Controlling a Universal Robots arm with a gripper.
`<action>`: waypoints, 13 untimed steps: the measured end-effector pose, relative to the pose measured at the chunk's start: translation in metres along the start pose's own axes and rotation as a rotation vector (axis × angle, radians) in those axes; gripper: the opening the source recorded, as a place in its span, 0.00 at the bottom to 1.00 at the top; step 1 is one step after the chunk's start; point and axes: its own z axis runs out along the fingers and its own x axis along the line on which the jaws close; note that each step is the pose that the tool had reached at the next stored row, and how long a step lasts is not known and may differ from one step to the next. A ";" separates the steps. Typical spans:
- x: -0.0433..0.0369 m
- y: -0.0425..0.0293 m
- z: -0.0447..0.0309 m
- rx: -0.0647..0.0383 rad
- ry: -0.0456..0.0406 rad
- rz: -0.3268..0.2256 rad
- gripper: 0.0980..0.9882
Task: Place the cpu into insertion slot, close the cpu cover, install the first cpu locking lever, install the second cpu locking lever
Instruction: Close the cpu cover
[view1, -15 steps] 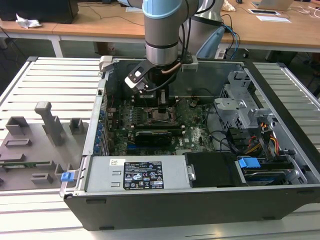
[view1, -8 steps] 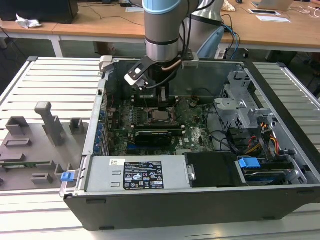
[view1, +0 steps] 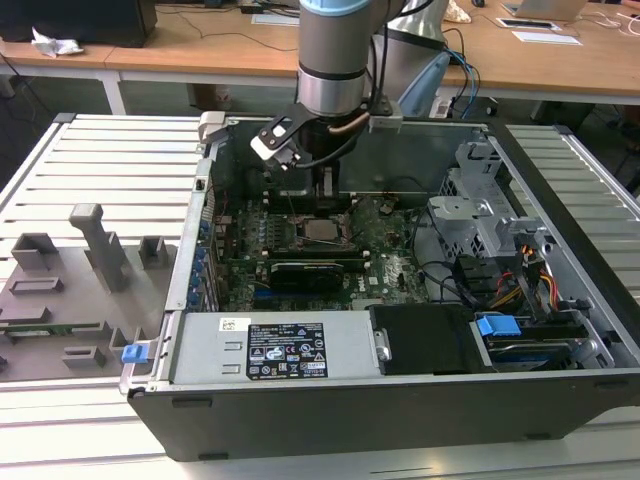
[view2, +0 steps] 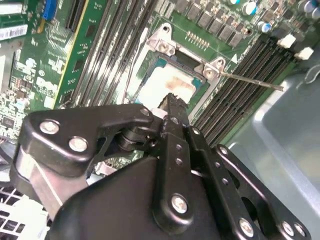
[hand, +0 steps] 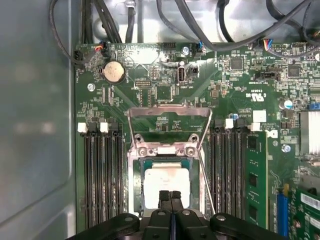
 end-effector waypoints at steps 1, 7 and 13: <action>0.0000 0.0000 -0.0009 0.001 0.0013 -0.002 0.01; 0.0000 0.0000 -0.0014 0.001 0.0031 -0.100 0.01; 0.0001 0.0000 -0.0014 0.001 0.0039 -0.148 0.01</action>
